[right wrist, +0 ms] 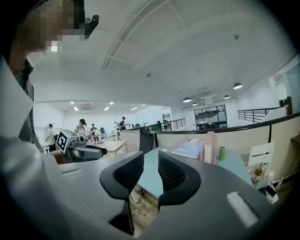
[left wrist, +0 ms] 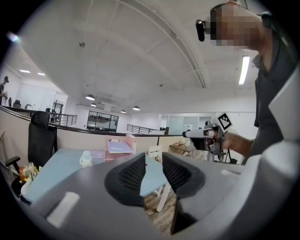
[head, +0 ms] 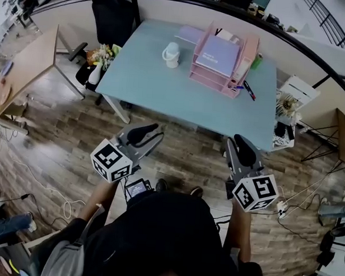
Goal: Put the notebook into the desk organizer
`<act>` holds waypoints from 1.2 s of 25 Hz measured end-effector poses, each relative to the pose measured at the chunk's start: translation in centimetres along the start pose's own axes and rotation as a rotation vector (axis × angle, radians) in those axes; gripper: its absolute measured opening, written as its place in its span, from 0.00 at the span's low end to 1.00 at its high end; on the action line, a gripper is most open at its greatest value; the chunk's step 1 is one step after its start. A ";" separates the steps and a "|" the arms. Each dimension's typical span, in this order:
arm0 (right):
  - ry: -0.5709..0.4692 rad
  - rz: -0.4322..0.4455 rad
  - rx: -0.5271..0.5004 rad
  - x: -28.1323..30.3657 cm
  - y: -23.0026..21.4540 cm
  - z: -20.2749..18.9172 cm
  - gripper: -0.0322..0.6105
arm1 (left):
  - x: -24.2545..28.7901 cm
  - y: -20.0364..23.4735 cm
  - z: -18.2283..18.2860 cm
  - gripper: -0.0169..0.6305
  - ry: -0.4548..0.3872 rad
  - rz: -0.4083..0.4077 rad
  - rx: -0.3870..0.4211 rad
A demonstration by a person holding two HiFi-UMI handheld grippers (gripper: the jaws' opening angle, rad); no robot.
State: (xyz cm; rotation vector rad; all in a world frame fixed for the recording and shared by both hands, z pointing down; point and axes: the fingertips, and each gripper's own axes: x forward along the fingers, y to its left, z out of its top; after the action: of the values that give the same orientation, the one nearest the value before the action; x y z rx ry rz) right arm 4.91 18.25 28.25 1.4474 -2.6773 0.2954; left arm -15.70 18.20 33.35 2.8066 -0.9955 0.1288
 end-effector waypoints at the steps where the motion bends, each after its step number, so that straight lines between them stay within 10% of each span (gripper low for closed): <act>1: 0.000 -0.003 -0.001 0.2 0.4 0.0 0.17 | -0.2 0.4 -0.1 0.29 -0.001 -0.004 0.001; 30: 0.018 0.169 0.004 6.1 -6.4 1.3 0.17 | 4.6 1.8 0.5 0.29 0.022 0.169 -0.023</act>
State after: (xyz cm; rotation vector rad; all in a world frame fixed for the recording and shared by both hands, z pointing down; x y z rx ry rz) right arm 6.99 9.56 28.80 1.2149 -2.7908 0.3239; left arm -13.29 13.87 33.74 2.6912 -1.2200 0.1669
